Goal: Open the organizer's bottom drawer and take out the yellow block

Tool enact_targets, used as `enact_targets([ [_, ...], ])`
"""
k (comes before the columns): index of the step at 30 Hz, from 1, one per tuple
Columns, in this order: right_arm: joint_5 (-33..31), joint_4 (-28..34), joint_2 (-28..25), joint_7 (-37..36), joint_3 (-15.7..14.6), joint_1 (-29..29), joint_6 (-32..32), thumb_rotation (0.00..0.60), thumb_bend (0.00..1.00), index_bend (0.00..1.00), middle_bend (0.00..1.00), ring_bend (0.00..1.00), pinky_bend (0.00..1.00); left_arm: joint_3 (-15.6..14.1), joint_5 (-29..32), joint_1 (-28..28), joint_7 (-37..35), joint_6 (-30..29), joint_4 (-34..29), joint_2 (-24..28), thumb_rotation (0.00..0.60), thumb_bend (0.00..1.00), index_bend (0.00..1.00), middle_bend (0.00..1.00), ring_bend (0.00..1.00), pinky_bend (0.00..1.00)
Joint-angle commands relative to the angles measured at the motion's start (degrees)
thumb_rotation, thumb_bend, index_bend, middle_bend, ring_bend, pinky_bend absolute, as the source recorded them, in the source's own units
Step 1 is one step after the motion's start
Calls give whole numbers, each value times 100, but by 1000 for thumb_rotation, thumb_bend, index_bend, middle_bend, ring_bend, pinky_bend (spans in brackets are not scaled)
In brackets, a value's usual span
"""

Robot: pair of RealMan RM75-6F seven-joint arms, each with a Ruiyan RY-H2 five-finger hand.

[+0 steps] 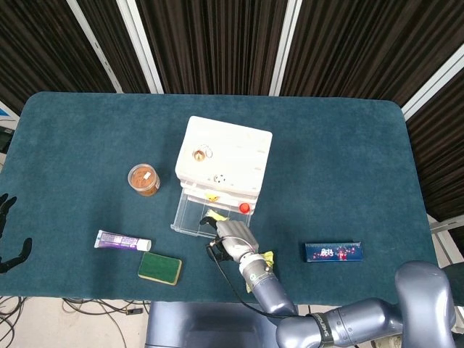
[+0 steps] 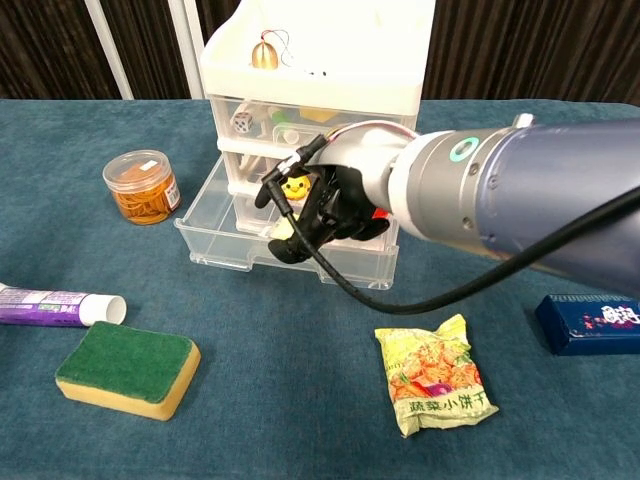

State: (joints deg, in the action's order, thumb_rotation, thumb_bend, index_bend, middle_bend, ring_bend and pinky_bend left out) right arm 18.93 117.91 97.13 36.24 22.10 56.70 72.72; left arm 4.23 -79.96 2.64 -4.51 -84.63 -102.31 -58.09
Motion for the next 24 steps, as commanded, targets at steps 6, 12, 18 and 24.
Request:
enact_targets([
  [6,-118,103,-362,287,232,143,339,600,241,252,999,1000,1000,4,1,-5,-11,-13,-21,10,600,405,28,0,0,0],
  [12,-651,-117,-328,1229,341,664,906,600,122,255,1000,1000,1000,-5,2,8,-3,22,-22,8,600,405,28,0,0,0],
  [18,-1199,-495,21,1831,579,1149,1430,600,125,290,1000,1000,1000,-11,1,6,-8,26,-34,16,600,405,28,0,0,0],
  [24,-1409,-887,401,2036,711,1398,1798,600,181,318,1000,1000,1000,-20,9,13,-28,59,-38,21,600,405,28,0,0,0],
])
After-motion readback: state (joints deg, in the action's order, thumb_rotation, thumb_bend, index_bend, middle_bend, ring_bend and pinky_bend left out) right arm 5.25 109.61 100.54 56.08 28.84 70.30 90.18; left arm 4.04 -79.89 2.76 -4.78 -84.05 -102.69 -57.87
